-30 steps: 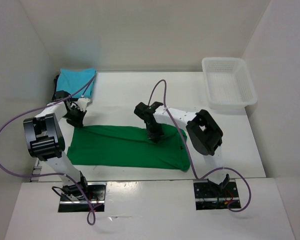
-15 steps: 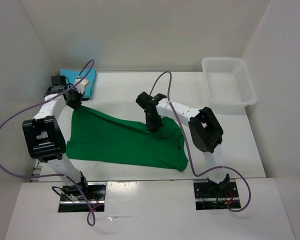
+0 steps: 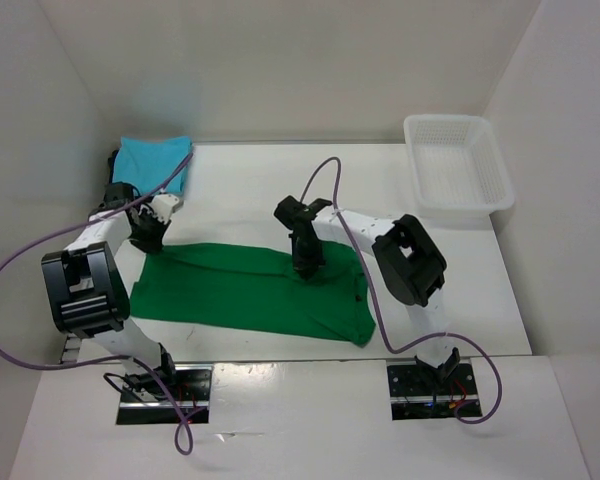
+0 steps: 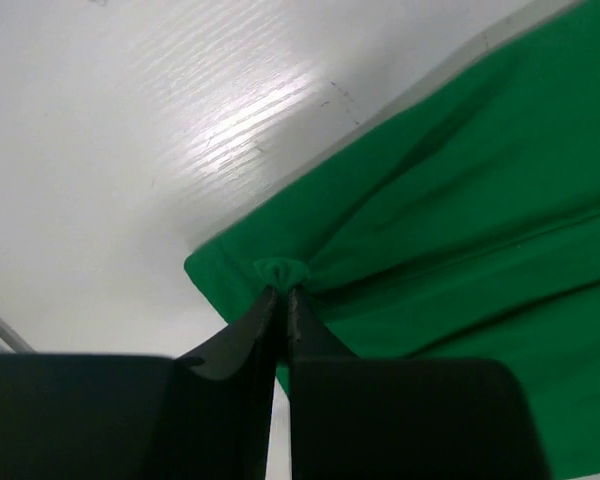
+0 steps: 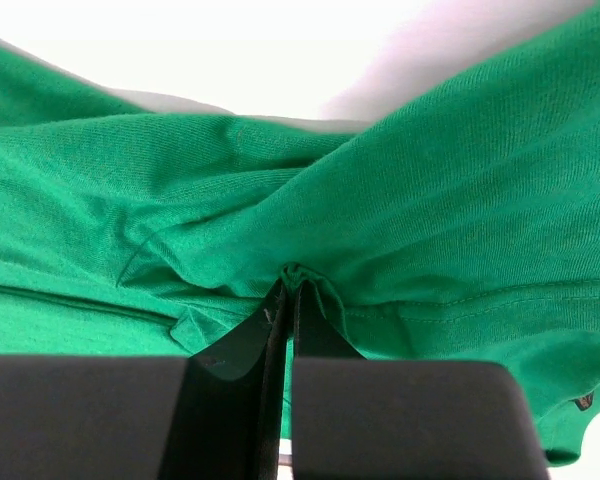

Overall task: Fold and stack the t-shirts
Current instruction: Fold the other side of the tshirt into a rectangle

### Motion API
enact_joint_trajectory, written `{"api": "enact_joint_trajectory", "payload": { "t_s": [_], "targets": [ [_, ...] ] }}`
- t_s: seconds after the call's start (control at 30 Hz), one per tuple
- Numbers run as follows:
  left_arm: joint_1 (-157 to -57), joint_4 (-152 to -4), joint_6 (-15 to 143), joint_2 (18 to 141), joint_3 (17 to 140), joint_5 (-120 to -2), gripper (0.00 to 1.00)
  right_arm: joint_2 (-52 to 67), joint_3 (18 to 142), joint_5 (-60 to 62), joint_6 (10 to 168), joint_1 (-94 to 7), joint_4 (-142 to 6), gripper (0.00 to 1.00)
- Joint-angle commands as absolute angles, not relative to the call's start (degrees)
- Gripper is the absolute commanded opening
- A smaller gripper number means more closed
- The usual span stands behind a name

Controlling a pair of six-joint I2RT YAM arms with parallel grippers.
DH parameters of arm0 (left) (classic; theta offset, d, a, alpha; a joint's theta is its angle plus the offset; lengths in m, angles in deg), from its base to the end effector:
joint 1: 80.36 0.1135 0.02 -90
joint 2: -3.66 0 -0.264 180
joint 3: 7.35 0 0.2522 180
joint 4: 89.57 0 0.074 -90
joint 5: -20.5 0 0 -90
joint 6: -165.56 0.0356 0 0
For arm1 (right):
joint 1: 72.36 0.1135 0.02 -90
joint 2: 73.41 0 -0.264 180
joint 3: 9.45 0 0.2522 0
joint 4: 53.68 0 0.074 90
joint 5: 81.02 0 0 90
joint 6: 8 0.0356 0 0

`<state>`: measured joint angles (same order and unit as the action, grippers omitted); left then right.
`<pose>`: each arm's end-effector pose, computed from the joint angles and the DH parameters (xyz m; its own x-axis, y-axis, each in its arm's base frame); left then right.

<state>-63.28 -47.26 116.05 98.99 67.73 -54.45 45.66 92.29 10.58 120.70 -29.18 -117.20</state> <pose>0.3192 0.0884 0.1929 -0.7551 0.4240 -0.5001 0.4221 0.8980 0.1240 0.2971 0.2774 0.1609 -0.9875 -0.0696 -0.1413 -0.0812 0.9936 0.0779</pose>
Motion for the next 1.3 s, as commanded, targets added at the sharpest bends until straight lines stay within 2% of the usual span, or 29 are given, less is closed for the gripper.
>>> {"api": "enact_joint_trajectory", "payload": {
  "t_s": [0.0, 0.03, 0.07, 0.1, 0.2, 0.33, 0.6, 0.83, 0.97, 1.03, 1.07, 1.1, 1.13, 1.17, 1.27],
  "targets": [
    [-62.8, -47.0, 117.7, 95.0, 67.4, -54.0, 0.13, 44.3, 90.9, 8.5, 120.7, -27.6, -114.6, 0.0],
    [-62.8, -46.4, 117.7, 95.0, 67.4, -54.0, 0.21, 44.3, 90.2, 8.4, 120.7, -27.6, -114.6, 0.0],
    [-62.8, -45.4, 119.1, 95.0, 67.4, -53.5, 0.34, 44.3, 90.2, 8.4, 120.7, -27.6, -114.1, 0.0],
    [-62.8, -42.6, 119.7, 94.5, 68.1, -53.5, 0.37, 43.8, 89.6, 7.8, 120.7, -27.6, -114.1, 0.0],
    [-62.3, -35.2, 123.2, 93.7, 68.9, -50.6, 0.47, 43.7, 88.9, 7.8, 120.7, -27.6, -114.1, 0.08],
    [-60.4, -28.1, 129.3, 91.9, 68.6, -49.8, 0.5, 43.2, 87.7, 7.3, 120.7, -27.6, -113.1, 0.11],
    [-59.1, -27.6, 129.3, 90.2, 69.0, -54.5, 0.5, 43.2, 87.7, 7.3, 120.1, -27.6, -111.9, 0.11],
    [-63.7, -33.4, 131.2, 89.6, 70.1, -58.2, 0.75, 43.2, 87.2, 7.3, 119.6, -27.6, -111.4, 0.11],
    [-67.2, -36.4, 131.2, 90.9, 68.6, -61.3, 0.77, 43.2, 87.2, 7.3, 119.6, -27.6, -111.4, 0.11],
    [-67.9, -38.8, 131.7, 92.2, 67.1, -64.6, 0.68, 43.2, 87.2, 7.3, 119.6, -27.6, -111.4, 0.11],
    [-67.9, -39.7, 131.7, 93.6, 66.4, -66.2, 0.59, 43.2, 87.2, 7.3, 119.6, -27.6, -111.4, 0.11],
    [-67.9, -41.2, 131.7, 94.4, 65.9, -67.9, 0.4, 43.2, 87.2, 7.8, 119.6, -27.6, -111.4, 0.09],
    [-67.4, -41.2, 131.1, 95.4, 65.9, -70.2, 0.31, 43.2, 87.2, 7.8, 119.6, -27.6, -111.4, 0.06],
    [-66.8, -41.2, 130.6, 97.2, 65.9, -70.7, 0.24, 42.7, 87.2, 8.4, 120.1, -27.6, -111.9, 0.01],
    [-65.4, -39.1, 130.0, 99.3, 68.5, -70.7, 0.06, 41.4, 87.7, 9.6, 120.1, -27.6, -112.4, 0.0]
  ]
}}
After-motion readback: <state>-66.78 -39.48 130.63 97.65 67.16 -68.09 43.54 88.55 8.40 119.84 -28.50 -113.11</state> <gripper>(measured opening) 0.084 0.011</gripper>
